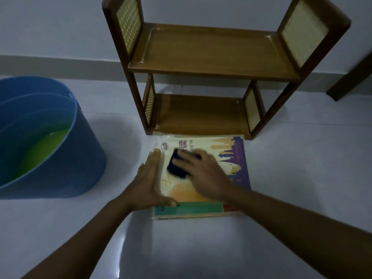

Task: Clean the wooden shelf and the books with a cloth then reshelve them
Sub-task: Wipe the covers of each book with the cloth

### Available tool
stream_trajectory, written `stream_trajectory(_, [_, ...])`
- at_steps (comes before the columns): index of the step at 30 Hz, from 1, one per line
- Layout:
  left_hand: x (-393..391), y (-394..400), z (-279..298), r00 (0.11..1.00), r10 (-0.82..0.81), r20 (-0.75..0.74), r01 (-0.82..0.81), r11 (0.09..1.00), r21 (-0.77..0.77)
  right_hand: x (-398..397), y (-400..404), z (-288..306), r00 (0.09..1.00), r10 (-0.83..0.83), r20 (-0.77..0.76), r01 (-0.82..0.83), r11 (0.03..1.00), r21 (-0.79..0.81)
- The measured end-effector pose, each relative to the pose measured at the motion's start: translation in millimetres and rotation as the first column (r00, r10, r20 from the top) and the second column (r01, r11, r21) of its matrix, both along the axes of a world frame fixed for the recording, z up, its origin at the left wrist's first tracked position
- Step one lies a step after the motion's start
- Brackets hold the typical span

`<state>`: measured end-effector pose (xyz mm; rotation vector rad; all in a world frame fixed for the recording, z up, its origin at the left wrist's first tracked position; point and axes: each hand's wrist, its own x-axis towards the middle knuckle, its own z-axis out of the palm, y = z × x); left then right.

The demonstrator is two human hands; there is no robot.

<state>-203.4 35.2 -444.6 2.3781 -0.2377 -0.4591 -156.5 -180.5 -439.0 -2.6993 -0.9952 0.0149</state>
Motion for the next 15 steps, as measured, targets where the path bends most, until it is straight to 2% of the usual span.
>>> stream_trajectory(3, [-4, 3, 1, 0.997, 0.048, -0.058, -0.052, 0.996, -0.079, 38, 2, 4, 0.930, -0.345, -0.126, 0.351, 0.936, 0.024])
stream_trajectory(4, [-6, 5, -2, 0.995, 0.073, -0.072, -0.080, 0.992, -0.101, 32, 11, 5, 0.917, -0.379, -0.128, 0.386, 0.922, 0.039])
stream_trajectory(5, [-8, 6, -3, 0.993, 0.095, -0.075, -0.103, 0.988, -0.112, 19, 22, 6, 0.935, -0.336, -0.115, 0.342, 0.939, 0.035])
stream_trajectory(7, [-8, 10, -3, 0.992, 0.107, -0.069, -0.115, 0.984, -0.137, -17, 47, 4, 0.992, -0.099, -0.078, 0.105, 0.992, 0.070])
stream_trajectory(8, [-6, 9, -2, 0.992, 0.109, -0.071, -0.120, 0.978, -0.173, -32, 56, 2, 0.997, 0.021, -0.075, -0.014, 0.996, 0.093])
stream_trajectory(10, [-6, 9, 0, 0.989, 0.124, -0.075, -0.138, 0.962, -0.236, -30, 61, 2, 0.986, 0.148, -0.074, -0.143, 0.987, 0.075])
stream_trajectory(12, [-6, 8, 0, 0.992, 0.118, -0.055, -0.128, 0.958, -0.258, 6, 50, 4, 0.993, 0.120, -0.020, -0.120, 0.993, -0.001])
stream_trajectory(15, [-9, 5, 1, 0.991, 0.116, -0.072, -0.127, 0.976, -0.175, 50, 28, 7, 0.974, -0.202, -0.099, 0.201, 0.979, -0.017])
